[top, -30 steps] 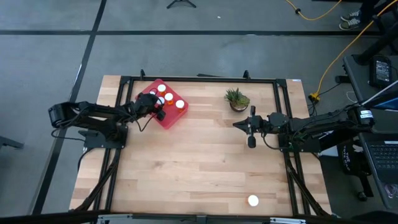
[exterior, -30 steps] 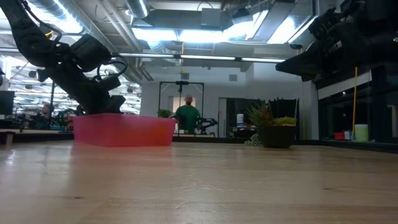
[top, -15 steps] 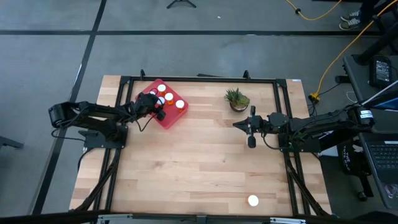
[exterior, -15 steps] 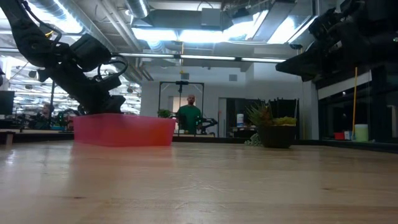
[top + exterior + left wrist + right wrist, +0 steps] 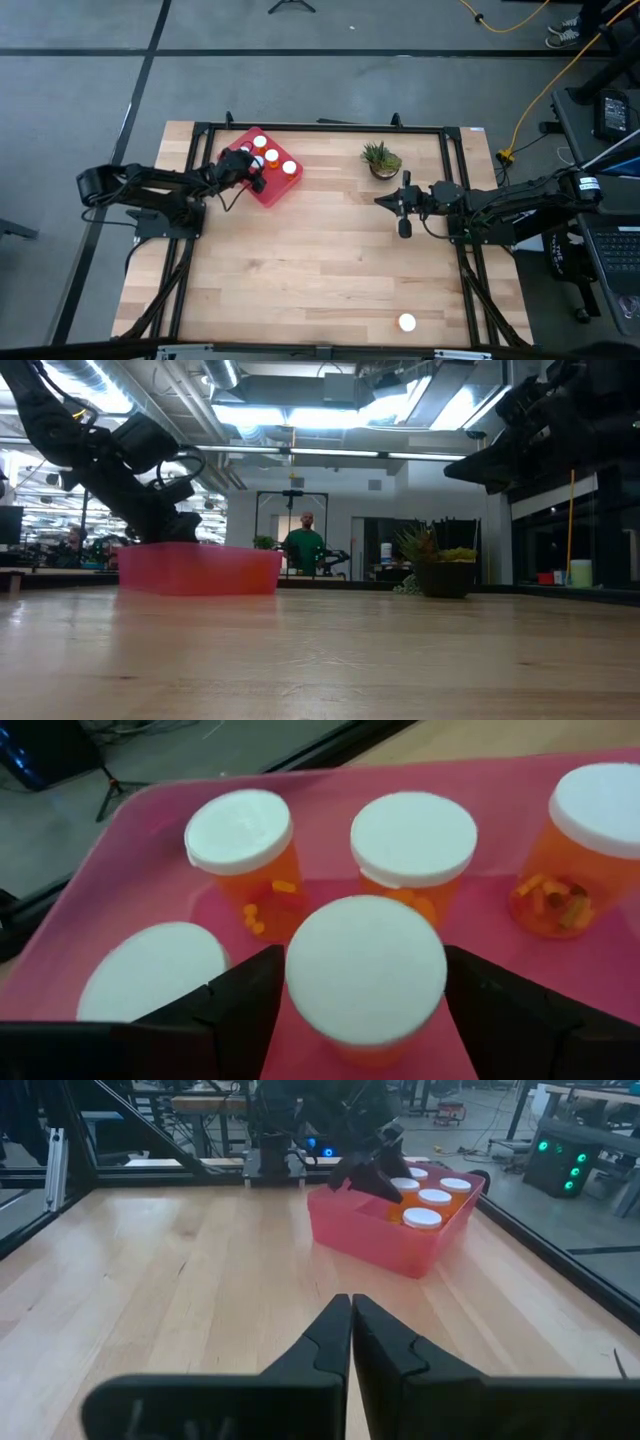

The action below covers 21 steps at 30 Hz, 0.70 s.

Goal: Pick and place pill bottles into a basket
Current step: Put the top orange pill bottle into the red container, then put the orange pill bottle into the red container

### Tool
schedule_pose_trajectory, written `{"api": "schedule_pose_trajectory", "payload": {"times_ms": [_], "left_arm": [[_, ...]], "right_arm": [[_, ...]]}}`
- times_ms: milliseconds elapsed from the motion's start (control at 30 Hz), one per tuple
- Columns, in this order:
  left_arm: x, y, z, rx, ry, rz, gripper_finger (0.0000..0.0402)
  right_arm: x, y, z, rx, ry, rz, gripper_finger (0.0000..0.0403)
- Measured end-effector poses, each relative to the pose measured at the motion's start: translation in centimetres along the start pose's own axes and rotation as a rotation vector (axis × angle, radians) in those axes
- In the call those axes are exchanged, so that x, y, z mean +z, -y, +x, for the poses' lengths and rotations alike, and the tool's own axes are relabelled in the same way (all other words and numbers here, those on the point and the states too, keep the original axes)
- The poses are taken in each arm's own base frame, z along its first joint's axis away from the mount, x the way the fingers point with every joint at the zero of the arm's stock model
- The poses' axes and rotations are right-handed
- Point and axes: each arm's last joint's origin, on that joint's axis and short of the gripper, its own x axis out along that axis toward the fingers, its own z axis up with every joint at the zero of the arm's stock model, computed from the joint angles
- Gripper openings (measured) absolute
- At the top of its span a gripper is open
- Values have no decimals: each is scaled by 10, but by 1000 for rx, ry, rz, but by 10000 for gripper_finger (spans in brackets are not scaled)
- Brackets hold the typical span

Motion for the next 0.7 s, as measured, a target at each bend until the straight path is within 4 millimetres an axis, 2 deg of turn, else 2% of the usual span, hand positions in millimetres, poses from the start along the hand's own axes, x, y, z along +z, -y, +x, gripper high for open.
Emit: {"api": "schedule_pose_trajectory", "payload": {"times_ms": [467, 567, 700], "left_arm": [[9, -4, -18, -31, 48, 10, 260], [16, -5, -25, -87, 101, 21, 256], [39, -4, -38, -176, 175, 21, 248]], "right_arm": [[-1, 0, 0, 1, -15, 22, 19], [-2, 0, 0, 1, -16, 20, 19], [-2, 0, 0, 1, -16, 18, 19]]}}
